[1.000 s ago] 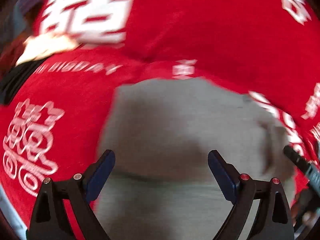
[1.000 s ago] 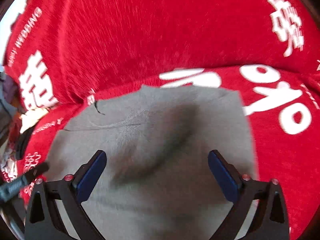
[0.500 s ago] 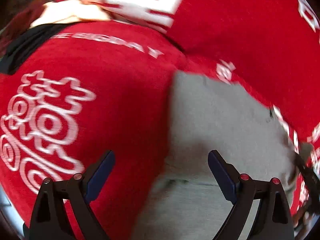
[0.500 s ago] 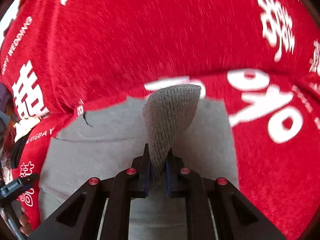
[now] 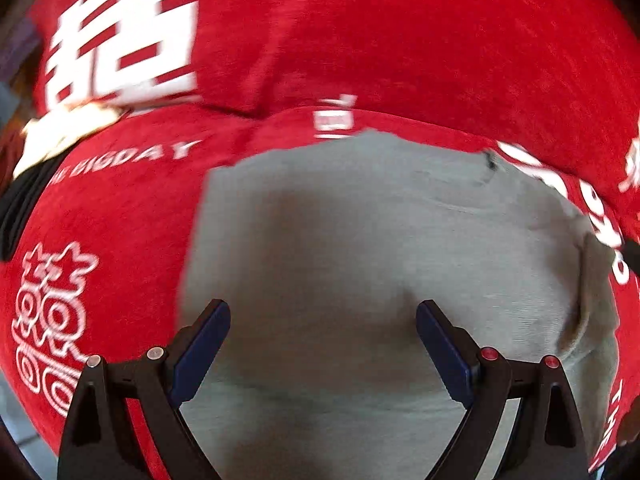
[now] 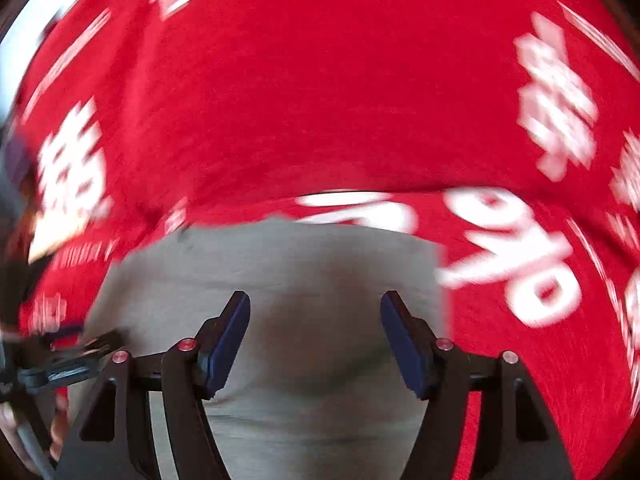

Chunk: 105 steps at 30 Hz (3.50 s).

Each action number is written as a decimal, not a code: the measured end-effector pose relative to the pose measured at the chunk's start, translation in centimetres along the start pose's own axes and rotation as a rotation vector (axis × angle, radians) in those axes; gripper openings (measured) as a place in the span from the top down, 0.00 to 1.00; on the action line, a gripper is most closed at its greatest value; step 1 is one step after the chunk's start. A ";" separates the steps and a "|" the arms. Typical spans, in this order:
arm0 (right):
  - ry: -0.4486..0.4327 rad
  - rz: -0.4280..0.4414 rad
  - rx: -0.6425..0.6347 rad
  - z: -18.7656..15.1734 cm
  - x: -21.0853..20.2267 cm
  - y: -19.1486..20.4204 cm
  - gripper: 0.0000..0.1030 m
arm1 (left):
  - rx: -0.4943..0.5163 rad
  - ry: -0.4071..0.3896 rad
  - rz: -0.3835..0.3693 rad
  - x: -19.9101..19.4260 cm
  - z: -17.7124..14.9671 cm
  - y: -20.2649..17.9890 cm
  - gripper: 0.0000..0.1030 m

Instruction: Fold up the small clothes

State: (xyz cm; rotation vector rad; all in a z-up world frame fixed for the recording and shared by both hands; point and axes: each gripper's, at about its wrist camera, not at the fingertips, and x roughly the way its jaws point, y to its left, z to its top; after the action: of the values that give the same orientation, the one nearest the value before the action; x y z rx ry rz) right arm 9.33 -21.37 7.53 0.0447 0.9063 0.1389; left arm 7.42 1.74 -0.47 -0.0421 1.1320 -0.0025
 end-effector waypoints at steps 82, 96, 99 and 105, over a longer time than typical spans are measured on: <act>0.119 -0.050 -0.099 -13.7 -0.9 2.2 0.07 | 0.016 -0.015 -0.081 -3.0 -10.1 4.8 0.00; 0.000 -0.074 -0.181 -24.9 -8.7 0.5 0.01 | 0.041 -0.023 -0.078 -7.1 -20.4 6.9 0.00; 0.018 -0.104 -0.265 -26.5 -9.3 1.0 0.01 | -0.014 0.024 -0.110 -7.1 -21.5 8.1 0.00; 0.082 -0.096 -0.285 -25.8 -11.4 2.1 0.01 | 0.026 0.043 -0.049 -9.1 -22.5 7.6 0.00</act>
State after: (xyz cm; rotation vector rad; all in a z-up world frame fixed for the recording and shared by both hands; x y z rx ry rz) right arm -18.11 -21.40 0.72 -0.2703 0.9611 0.1800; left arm -16.95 8.79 -2.07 -0.0463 1.1738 -0.0623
